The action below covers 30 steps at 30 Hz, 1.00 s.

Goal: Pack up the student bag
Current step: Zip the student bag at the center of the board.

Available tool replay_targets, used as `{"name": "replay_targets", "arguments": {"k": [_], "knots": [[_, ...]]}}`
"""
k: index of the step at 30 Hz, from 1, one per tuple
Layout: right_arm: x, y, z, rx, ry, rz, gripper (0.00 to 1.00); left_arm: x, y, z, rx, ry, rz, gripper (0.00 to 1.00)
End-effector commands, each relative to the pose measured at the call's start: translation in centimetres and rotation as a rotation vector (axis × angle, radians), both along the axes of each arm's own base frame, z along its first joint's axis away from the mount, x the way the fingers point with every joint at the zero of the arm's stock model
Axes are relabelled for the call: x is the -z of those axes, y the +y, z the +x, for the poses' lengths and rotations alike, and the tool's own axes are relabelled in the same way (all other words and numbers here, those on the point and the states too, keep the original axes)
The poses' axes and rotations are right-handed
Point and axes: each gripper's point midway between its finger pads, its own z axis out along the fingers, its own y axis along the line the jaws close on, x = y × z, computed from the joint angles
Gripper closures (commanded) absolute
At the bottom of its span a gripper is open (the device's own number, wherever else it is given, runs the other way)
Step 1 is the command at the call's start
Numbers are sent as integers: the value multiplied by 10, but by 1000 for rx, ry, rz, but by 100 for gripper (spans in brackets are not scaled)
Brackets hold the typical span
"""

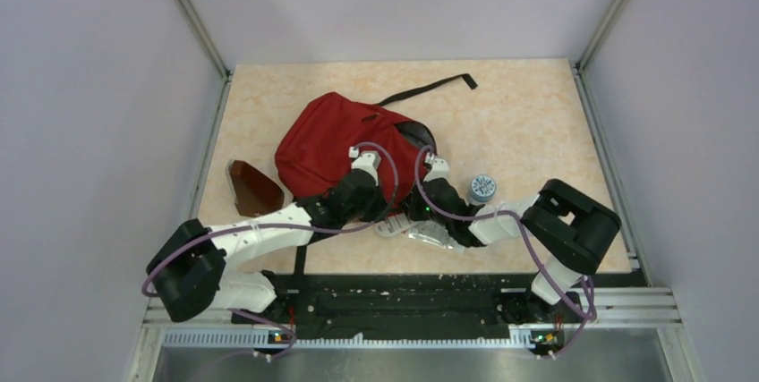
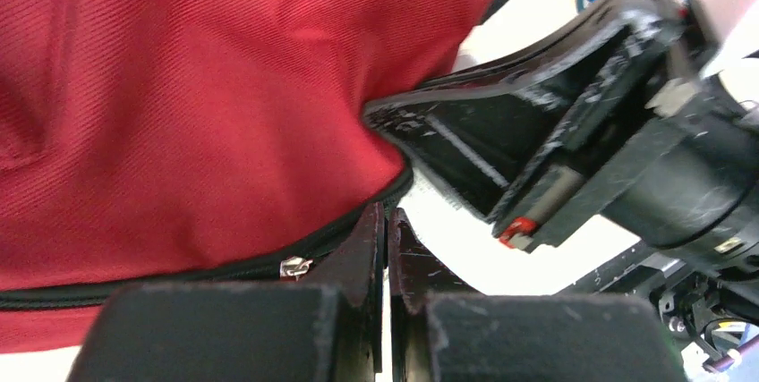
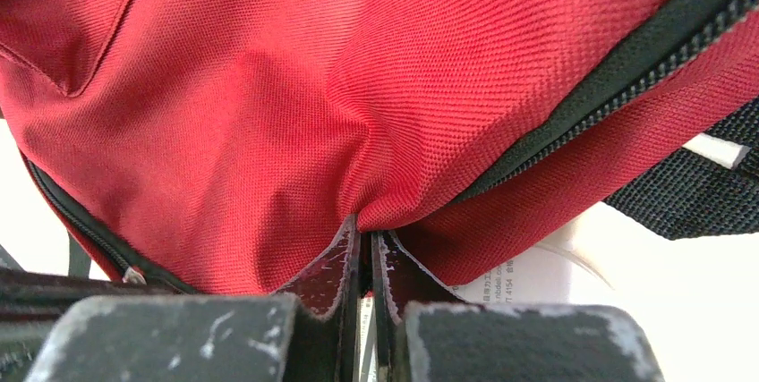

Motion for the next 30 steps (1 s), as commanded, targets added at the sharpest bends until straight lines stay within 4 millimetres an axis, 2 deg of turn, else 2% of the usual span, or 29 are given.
{"name": "replay_targets", "arguments": {"k": [1,4,7,9,11,13,16,19,24,30], "knots": [[-10,18,-8,-45,-2,35,100,-48,-52,12,45,-106,-112,100],[-13,10,-6,-24,-14,5,100,-46,-55,13,45,-116,-71,100],[-19,-2,-4,3,-37,-30,94,-43,-50,9,44,-111,-48,97],[-28,-10,-2,23,-62,-55,86,-42,-41,7,26,-106,-27,83],[-35,-21,-2,38,-84,-89,69,-44,-29,5,-2,-112,-13,57],[-44,-31,-1,53,-111,-117,53,-49,-16,4,-36,-129,2,42],[-60,-44,-1,67,-158,-147,35,-56,9,2,-118,-137,30,32],[-79,-49,-3,35,-221,-158,28,-61,35,2,-204,-163,50,24],[-109,-18,-22,-237,-352,-107,27,-49,68,4,-302,-120,45,19],[-104,15,-38,-467,-368,-124,32,-29,89,9,-377,-63,-62,18]]}}
